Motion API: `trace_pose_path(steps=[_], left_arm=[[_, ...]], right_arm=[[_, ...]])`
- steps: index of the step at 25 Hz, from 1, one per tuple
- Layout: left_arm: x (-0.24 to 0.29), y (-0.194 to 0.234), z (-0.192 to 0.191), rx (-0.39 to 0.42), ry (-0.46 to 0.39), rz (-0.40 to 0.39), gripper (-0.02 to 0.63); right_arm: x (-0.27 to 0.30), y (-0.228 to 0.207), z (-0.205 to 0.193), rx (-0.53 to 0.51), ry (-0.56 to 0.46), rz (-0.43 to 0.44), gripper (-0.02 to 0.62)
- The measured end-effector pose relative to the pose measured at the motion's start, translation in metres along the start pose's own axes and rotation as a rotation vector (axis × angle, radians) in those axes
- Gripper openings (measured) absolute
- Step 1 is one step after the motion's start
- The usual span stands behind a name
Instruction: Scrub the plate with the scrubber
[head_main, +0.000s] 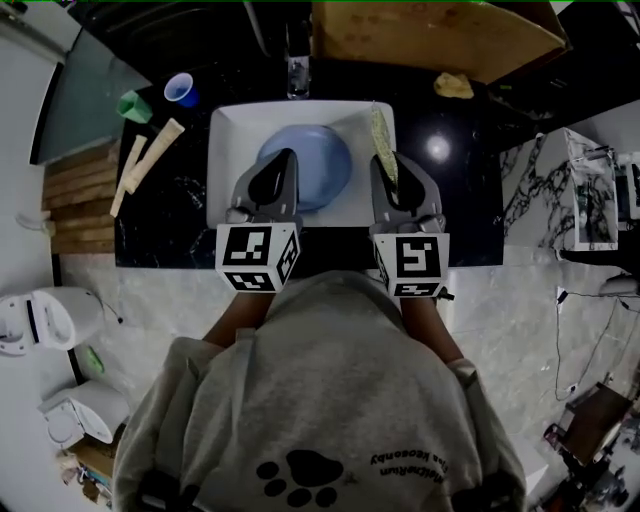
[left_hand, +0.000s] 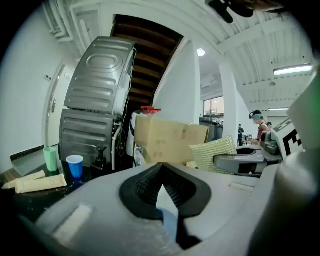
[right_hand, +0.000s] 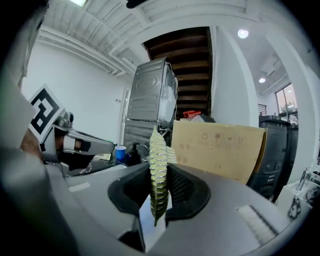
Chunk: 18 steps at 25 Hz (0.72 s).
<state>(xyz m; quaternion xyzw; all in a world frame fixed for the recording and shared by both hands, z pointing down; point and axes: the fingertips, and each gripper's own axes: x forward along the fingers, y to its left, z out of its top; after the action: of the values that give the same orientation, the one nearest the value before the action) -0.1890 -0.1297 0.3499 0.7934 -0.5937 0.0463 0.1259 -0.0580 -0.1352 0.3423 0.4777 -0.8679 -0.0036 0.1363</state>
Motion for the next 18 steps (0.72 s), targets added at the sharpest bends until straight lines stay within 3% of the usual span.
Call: trace_pose_path(steps=[4, 9, 14, 18], left_arm=[[-0.013, -0.02, 0.037, 0.036, -0.114, -0.001, 0.0], [-0.027, -0.045, 0.056, 0.111, -0.191, 0.001, 0.0], [-0.032, -0.062, 0.053, 0.135, -0.214, -0.007, 0.0], [-0.035, -0.07, 0.042, 0.131, -0.206, 0.0, 0.0]], right_arm=[[-0.023, -0.011, 0.026, 0.017, -0.093, -0.034, 0.072], [-0.049, -0.02, 0.054, 0.021, -0.201, -0.067, 0.074], [-0.06, -0.008, 0.061, 0.004, -0.252, -0.035, 0.067], [-0.064, -0.001, 0.045, -0.015, -0.228, 0.008, 0.067]])
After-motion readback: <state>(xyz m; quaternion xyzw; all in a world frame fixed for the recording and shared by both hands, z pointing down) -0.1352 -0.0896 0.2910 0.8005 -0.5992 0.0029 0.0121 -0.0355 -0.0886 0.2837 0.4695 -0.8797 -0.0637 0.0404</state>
